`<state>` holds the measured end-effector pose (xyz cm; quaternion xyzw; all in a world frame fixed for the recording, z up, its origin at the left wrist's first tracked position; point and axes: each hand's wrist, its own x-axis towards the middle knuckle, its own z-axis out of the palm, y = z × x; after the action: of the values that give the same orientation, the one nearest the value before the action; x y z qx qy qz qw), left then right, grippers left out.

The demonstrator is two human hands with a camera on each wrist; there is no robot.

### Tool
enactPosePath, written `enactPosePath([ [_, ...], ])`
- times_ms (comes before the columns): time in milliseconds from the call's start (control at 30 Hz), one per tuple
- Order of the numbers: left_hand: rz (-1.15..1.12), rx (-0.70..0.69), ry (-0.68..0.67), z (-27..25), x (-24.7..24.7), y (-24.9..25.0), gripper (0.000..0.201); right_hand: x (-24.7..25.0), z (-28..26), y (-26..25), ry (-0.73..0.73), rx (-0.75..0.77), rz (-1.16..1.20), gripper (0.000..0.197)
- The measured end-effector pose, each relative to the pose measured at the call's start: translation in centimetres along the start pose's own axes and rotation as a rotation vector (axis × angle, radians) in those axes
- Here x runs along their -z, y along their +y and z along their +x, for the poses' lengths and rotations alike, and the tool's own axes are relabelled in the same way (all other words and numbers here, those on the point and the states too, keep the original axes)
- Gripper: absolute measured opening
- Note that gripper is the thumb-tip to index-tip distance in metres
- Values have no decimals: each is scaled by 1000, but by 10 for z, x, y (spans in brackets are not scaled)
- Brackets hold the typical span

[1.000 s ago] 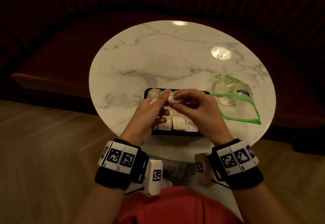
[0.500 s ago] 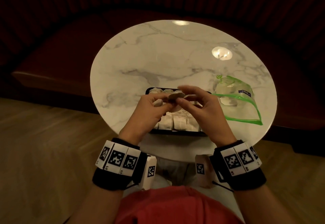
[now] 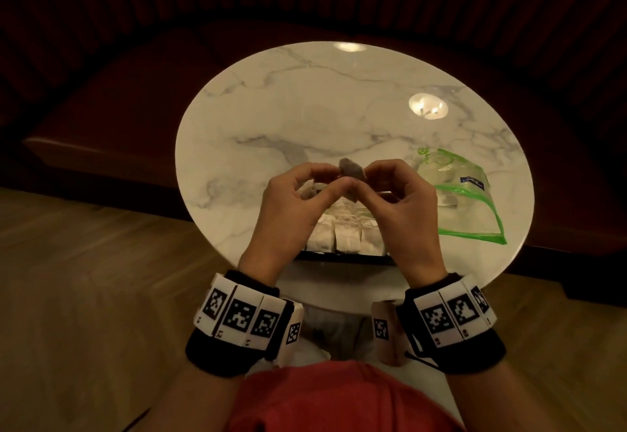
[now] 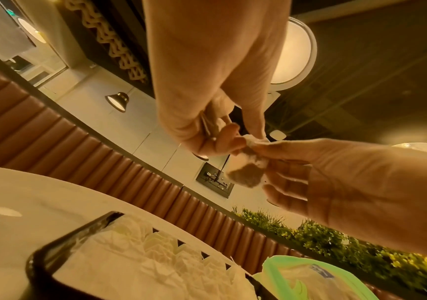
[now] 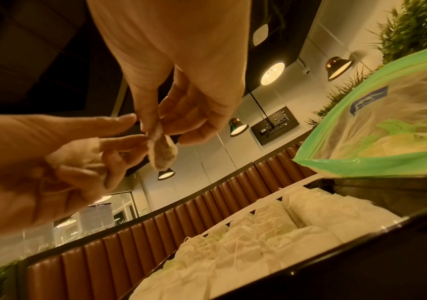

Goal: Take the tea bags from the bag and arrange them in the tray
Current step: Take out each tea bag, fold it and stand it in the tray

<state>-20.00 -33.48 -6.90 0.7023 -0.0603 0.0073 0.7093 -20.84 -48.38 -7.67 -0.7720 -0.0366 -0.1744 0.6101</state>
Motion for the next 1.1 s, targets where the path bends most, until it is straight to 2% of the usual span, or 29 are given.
enactPosePath([
  [133, -39, -8, -19, -3, -6, 5, 15, -9, -6, 0, -32, 62, -46, 15],
  [300, -11, -14, 16, -1, -1, 2, 15, -11, -7, 1, -117, 56, -61, 20],
  [500, 31, 18, -21, 1, 6, -3, 17, -3, -3, 7, -90, -33, -8, 22],
  [600, 35, 51, -54, 2, 5, -5, 18, 0, -1, 12, -171, -112, -9, 28],
  [733, 33, 101, -45, 3, 8, -9, 15, 2, -2, 17, -250, -171, 71, 16],
  [900, -76, 143, 19, 6, 11, -10, 11, 2, -3, 15, -255, -244, 159, 14],
  [1100, -86, 130, -10, 5, 10, -6, 6, 1, -5, 13, -260, -256, 240, 13],
])
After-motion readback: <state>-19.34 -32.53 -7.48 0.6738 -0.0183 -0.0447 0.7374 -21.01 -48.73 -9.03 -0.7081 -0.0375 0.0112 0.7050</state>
